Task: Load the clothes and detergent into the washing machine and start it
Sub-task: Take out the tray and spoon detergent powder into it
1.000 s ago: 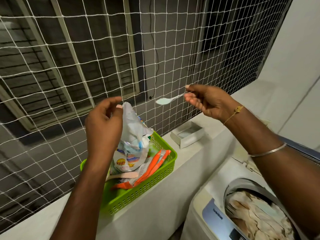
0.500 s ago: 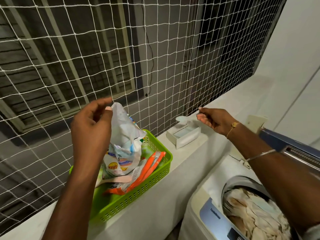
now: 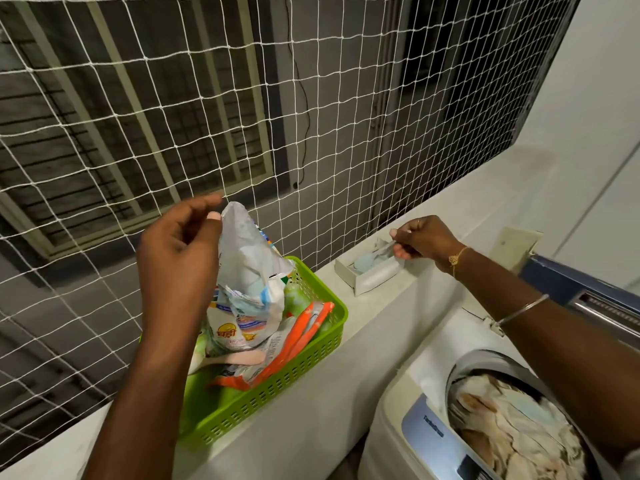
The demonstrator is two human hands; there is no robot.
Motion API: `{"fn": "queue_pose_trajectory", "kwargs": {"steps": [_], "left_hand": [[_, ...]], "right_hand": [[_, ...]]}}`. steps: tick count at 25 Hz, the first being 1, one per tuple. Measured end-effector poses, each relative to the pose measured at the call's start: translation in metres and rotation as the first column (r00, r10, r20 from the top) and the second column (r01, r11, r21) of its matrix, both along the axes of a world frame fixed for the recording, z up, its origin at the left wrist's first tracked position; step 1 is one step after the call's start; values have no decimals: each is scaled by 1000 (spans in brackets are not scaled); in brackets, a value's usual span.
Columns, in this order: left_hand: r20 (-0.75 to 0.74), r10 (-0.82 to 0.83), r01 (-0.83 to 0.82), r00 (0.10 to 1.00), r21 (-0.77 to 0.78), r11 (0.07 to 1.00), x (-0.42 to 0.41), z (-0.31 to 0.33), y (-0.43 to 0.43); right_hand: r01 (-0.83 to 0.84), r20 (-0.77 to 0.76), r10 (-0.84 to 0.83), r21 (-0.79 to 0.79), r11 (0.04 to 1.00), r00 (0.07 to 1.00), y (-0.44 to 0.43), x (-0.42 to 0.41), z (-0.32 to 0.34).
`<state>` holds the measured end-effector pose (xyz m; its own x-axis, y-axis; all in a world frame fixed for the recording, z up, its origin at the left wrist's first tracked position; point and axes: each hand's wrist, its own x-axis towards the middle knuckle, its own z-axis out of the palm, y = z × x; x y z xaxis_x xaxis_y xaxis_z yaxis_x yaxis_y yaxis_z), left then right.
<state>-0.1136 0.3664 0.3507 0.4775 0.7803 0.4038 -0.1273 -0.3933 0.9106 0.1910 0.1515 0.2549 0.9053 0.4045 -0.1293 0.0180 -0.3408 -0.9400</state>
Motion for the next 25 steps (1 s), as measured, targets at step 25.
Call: {"fn": "queue_pose_trajectory", "kwargs": {"steps": [25], "left_hand": [[33, -67, 68, 997, -45, 997, -5, 1, 5]], "right_hand": [[-252, 238, 184, 298, 921, 954, 27, -89, 126]]}}
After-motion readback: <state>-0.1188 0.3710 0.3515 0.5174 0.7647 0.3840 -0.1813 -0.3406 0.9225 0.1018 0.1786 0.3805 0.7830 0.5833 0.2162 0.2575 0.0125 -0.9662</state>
